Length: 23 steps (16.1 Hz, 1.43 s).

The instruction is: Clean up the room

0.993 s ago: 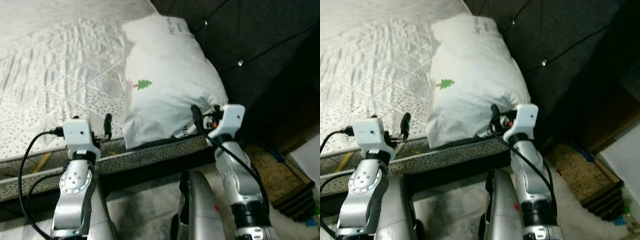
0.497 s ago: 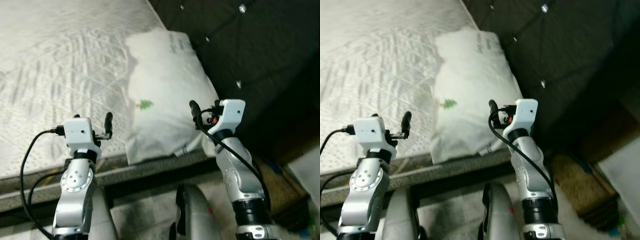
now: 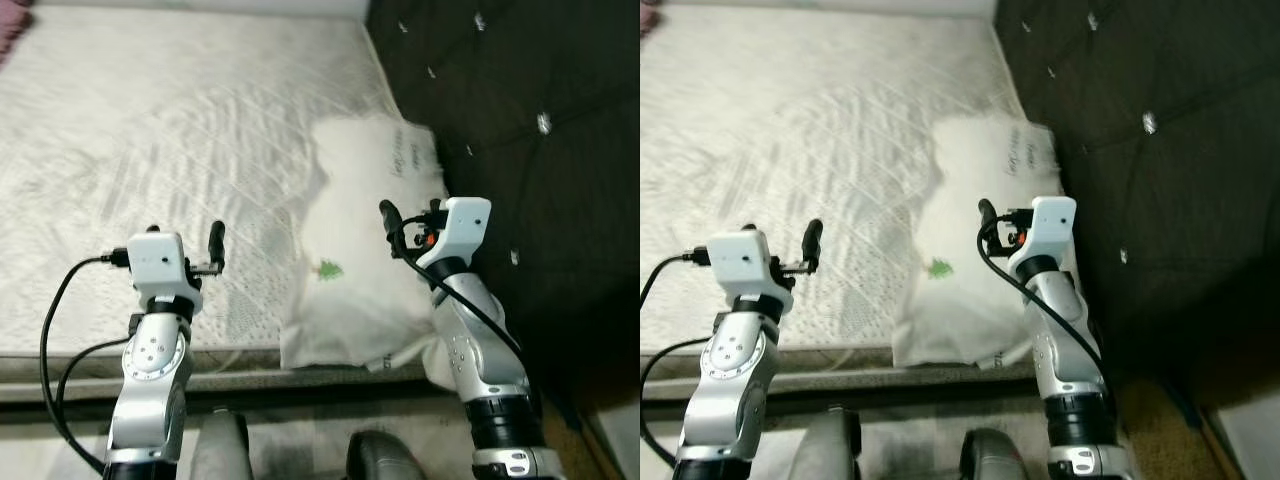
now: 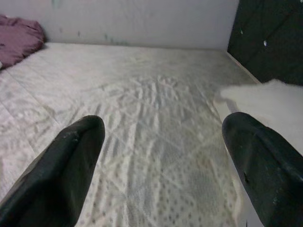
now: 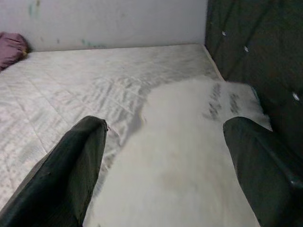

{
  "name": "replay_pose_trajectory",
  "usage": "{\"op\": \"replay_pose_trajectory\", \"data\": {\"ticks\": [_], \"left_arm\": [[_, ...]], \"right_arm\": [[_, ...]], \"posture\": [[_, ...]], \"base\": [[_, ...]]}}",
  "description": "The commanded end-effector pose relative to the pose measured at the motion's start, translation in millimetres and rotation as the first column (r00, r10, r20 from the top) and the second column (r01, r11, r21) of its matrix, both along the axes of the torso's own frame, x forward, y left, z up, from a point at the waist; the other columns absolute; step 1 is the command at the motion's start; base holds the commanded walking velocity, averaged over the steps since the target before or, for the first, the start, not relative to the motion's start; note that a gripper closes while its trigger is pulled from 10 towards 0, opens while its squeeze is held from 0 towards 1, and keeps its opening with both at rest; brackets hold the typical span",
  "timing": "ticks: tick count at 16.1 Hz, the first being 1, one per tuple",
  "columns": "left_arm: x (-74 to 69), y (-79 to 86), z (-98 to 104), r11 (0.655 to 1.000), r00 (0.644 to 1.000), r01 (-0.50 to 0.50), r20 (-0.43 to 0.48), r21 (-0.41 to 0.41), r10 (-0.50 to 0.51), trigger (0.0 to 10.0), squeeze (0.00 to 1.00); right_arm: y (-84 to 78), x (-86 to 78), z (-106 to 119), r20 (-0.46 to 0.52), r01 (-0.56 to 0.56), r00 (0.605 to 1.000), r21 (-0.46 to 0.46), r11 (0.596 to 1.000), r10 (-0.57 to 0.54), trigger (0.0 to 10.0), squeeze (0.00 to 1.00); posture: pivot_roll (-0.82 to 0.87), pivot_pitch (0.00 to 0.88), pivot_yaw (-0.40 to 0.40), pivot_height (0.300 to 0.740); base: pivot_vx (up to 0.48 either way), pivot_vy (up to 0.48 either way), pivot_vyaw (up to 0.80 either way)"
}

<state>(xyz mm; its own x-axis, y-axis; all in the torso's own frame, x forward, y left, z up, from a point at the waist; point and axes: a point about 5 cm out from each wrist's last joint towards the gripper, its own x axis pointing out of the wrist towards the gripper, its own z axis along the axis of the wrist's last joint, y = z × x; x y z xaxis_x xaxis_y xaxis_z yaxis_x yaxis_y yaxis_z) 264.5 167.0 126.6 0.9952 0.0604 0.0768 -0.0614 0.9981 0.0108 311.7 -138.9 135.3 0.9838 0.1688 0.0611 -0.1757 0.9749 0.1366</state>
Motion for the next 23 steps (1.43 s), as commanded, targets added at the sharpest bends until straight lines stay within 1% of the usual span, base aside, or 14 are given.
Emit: {"op": "replay_pose_trajectory", "data": {"ticks": [1,6,10,14,19,21,23], "left_arm": [[0.5,-2.0,-0.6,1.000,1.000,0.014,0.000,-0.002,-0.014,10.0,0.00],[-0.8,-3.5,-4.3,1.000,1.000,0.013,-0.016,-0.013,-0.013,10.0,0.00],[2.2,-5.0,-4.0,1.000,1.000,-0.003,-0.022,-0.023,0.002,10.0,0.00],[3.5,-5.7,-3.7,1.000,1.000,-0.008,-0.022,-0.030,0.007,10.0,0.00],[3.6,-4.8,-4.2,0.999,1.000,-0.015,-0.025,-0.035,0.015,10.0,0.00],[3.7,-4.7,-3.7,1.000,1.000,-0.016,-0.020,-0.025,0.016,10.0,0.00],[3.7,-4.6,-3.6,0.999,1.000,-0.019,-0.019,-0.031,0.019,10.0,0.00]], "right_arm": [[-4.4,-0.7,5.5,0.016,0.022,1.000,-0.001,1.000,-0.022,10.0,0.00],[-6.5,-3.3,2.3,0.007,0.039,0.999,-0.004,0.999,-0.039,10.0,0.00],[-7.4,-6.5,-3.1,-0.018,0.063,0.998,-0.013,0.998,-0.063,10.0,0.00],[-7.5,-7.0,-3.5,-0.027,0.064,0.998,-0.012,0.998,-0.064,10.0,0.00],[-7.3,-6.8,-4.4,-0.034,0.066,0.997,-0.020,0.998,-0.067,10.0,0.00],[-8.1,-6.9,-5.5,-0.039,0.068,0.997,-0.024,0.997,-0.069,10.0,0.00],[-8.6,-7.1,-6.5,-0.043,0.069,0.997,-0.028,0.997,-0.070,10.0,0.00]], "posture": [[0.00,0.004,-0.084,0.740],[0.00,0.004,-0.083,0.740],[-0.02,0.004,-0.078,0.740],[-0.02,0.006,-0.082,0.740],[-0.02,0.006,-0.085,0.740],[-0.02,0.007,-0.086,0.740],[-0.02,0.010,-0.086,0.740]], "base": [[0.000,0.000,0.00],[0.000,0.000,0.00],[0.000,0.000,0.00],[0.000,0.000,0.00],[0.000,-0.448,0.00],[0.000,0.000,0.00],[0.000,0.000,0.00]]}}
